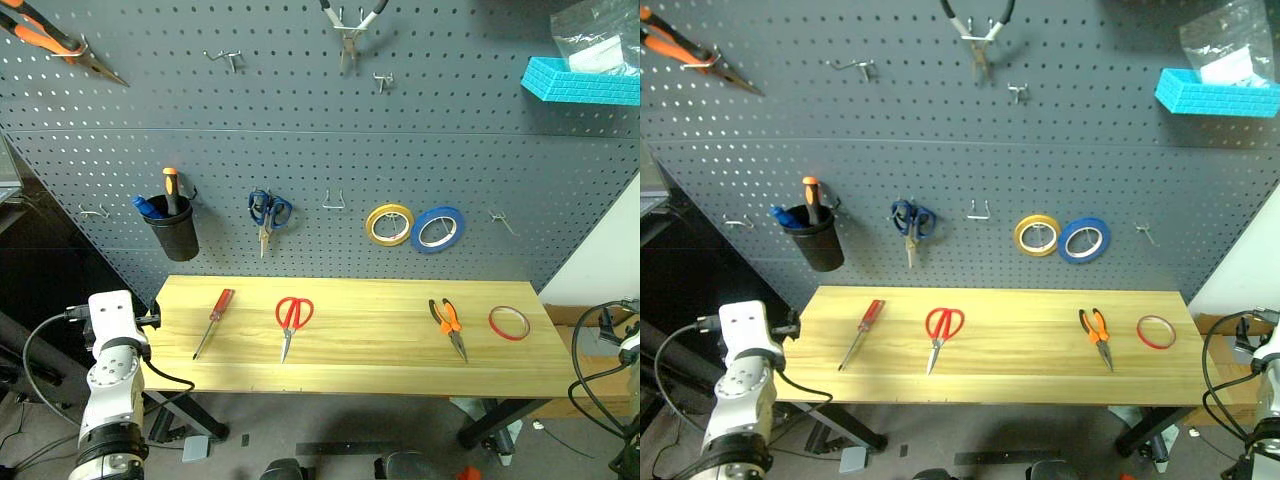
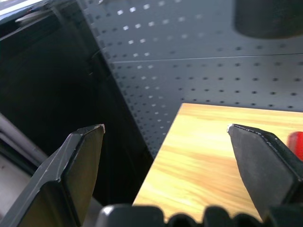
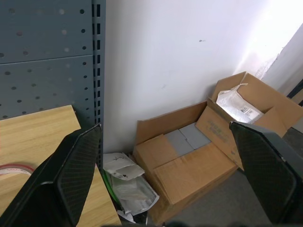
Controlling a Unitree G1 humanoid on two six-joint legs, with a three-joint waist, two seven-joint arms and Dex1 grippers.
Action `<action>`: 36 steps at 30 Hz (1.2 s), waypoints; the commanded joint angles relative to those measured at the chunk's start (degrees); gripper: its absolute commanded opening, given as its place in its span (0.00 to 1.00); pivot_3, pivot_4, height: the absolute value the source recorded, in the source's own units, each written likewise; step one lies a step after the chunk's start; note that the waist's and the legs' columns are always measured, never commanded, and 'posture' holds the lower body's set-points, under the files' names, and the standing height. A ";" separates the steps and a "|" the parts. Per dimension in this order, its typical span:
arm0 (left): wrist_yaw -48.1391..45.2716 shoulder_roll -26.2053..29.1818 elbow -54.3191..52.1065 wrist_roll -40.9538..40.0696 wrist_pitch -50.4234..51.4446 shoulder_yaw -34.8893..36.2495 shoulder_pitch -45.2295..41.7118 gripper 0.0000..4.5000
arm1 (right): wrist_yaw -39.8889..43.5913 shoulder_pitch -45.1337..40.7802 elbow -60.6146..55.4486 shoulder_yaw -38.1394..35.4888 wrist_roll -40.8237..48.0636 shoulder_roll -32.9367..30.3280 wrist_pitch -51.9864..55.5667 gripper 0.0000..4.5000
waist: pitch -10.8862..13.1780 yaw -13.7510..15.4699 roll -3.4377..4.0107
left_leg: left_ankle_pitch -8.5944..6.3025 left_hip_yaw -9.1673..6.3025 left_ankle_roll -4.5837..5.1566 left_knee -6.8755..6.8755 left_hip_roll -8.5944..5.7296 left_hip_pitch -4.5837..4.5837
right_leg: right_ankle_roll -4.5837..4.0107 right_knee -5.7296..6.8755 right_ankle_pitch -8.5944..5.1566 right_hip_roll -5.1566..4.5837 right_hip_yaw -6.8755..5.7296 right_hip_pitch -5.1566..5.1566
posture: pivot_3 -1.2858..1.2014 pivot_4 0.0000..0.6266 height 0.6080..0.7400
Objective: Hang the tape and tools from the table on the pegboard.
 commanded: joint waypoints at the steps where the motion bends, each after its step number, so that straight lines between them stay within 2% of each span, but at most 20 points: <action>1: 0.57 1.43 -0.88 0.37 -2.05 0.84 -0.61 0.99 | -0.49 -1.84 -0.13 -0.93 0.23 -2.20 -0.55 1.00 | 0.01 0.03 -0.02 | 0.00 0.00 0.00 0.00 0.00 0.00 | 0.00 0.00 0.00 0.00 0.00 0.00 | 0.49 0.01 1.00; 9: 0.00 1.32 -2.80 2.79 -1.21 -0.92 0.99 0.99 | -0.62 -2.21 -0.46 0.73 -0.75 -1.77 1.15 1.00 | 0.05 0.01 -0.08 | 0.00 0.00 0.00 0.00 0.00 0.00 | -0.02 0.00 -0.01 0.00 0.00 0.00 | 0.49 0.03 1.00; 13: -4.65 -1.44 -11.67 -0.91 3.15 -1.93 2.97 0.99 | 2.64 -0.79 -5.01 2.89 -1.23 -0.73 2.35 1.00 | 0.47 0.05 -0.30 | 0.00 0.00 0.00 0.00 0.01 -0.02 | -0.11 -0.01 -0.06 -0.01 0.00 0.00 | 0.49 0.07 1.00; 19: -5.38 -6.29 -24.99 1.27 11.54 -8.92 4.52 0.99 | 8.55 0.98 -17.30 5.48 0.36 2.02 7.19 1.00 | 1.72 0.08 -0.23 | 0.00 0.00 0.00 0.02 0.02 -0.03 | -0.03 -0.01 -0.02 -0.02 0.01 0.01 | 0.47 0.13 1.00; 22: -5.46 -8.97 -29.65 4.06 14.81 -14.29 3.09 0.99 | 9.92 0.51 -22.33 7.72 -0.32 2.83 11.46 1.00 | 3.02 0.07 -0.24 | 0.00 -0.01 0.00 0.03 0.02 -0.06 | 0.03 0.00 0.02 -0.01 0.01 -0.01 | 0.46 0.20 1.00; 26: -11.54 -8.95 -34.38 4.59 18.00 -20.54 1.59 0.99 | 14.09 0.40 -26.46 10.38 0.14 2.61 19.12 1.00 | 4.83 0.04 -0.35 | 0.00 0.00 0.00 0.02 0.04 -0.17 | 0.07 0.00 0.04 0.01 0.01 -0.10 | 0.45 0.27 1.00; 29: -23.12 -6.75 -40.55 1.39 21.39 -27.20 -0.17 0.99 | 16.78 -0.33 -28.61 12.21 0.39 2.08 25.63 1.00 | 6.31 -0.03 -0.29 | -0.02 0.02 0.01 0.02 0.06 -0.44 | 0.09 0.01 0.06 0.02 0.02 -0.36 | 0.45 0.35 1.00; 31: -29.04 -6.10 -44.12 -2.70 24.59 -28.69 -1.46 0.99 | 17.71 -0.94 -29.78 13.04 0.26 1.92 28.86 1.00 | 7.21 -0.02 -0.14 | -0.02 0.03 0.02 0.11 0.04 -1.09 | 0.07 0.12 0.13 0.02 0.04 -1.02 | 0.45 0.38 1.00; 36: -39.83 -3.02 -48.29 -5.83 26.62 -32.49 -6.05 0.99 | 17.81 -4.96 -25.87 15.57 -1.88 2.24 32.12 1.00 | 9.93 -0.40 0.03 | -0.01 0.04 0.03 0.18 0.05 -1.62 | -0.13 0.26 0.27 0.02 0.06 -1.55 | 0.45 0.46 1.00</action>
